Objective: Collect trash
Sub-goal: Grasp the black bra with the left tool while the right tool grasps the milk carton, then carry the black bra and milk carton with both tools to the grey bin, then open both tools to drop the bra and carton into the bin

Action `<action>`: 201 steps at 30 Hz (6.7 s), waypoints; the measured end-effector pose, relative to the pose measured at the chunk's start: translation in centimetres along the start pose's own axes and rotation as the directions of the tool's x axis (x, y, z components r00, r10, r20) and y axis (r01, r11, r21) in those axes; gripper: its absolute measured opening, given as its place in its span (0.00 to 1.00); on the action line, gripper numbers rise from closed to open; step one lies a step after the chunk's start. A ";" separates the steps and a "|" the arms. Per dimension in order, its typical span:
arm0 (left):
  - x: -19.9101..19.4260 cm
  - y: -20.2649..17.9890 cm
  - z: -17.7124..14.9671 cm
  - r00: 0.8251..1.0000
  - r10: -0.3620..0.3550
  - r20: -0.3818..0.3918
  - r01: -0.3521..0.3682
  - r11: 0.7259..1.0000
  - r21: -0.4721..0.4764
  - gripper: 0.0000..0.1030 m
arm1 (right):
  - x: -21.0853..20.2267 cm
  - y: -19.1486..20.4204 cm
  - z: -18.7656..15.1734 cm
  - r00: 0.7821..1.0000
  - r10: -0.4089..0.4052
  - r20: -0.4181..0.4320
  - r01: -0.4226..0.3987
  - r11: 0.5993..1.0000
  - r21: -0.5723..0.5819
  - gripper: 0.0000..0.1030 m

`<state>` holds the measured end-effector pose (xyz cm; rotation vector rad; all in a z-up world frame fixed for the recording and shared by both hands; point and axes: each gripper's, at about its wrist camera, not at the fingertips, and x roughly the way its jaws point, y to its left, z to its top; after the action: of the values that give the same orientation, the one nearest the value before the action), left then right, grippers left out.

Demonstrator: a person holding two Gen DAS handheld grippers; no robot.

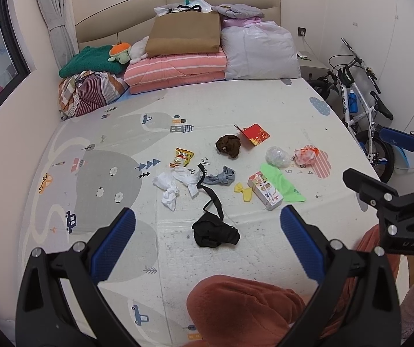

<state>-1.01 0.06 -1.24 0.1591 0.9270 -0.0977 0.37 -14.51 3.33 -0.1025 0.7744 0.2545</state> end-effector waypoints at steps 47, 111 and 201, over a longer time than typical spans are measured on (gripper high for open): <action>32.9 1.0 -8.5 0.885 -0.046 -0.464 -0.069 0.971 -0.228 0.96 | 34.3 -4.3 -12.1 0.910 0.078 -0.408 -0.083 0.997 0.007 0.91; 16.3 -16.4 -1.9 0.996 -0.072 -0.059 0.075 0.996 0.047 0.76 | 10.0 -18.7 -16.2 0.989 -0.084 -0.122 0.113 0.958 0.263 0.46; 32.2 -86.9 -5.7 0.667 -0.586 -0.459 0.715 0.333 0.614 0.84 | 1.0 -60.3 -60.2 0.684 -0.641 -0.349 0.499 0.062 0.864 0.71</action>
<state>0.51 -84.94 -38.58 0.5880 1.0110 -1.3112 -23.81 -83.62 -40.27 0.7349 0.5766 -1.0388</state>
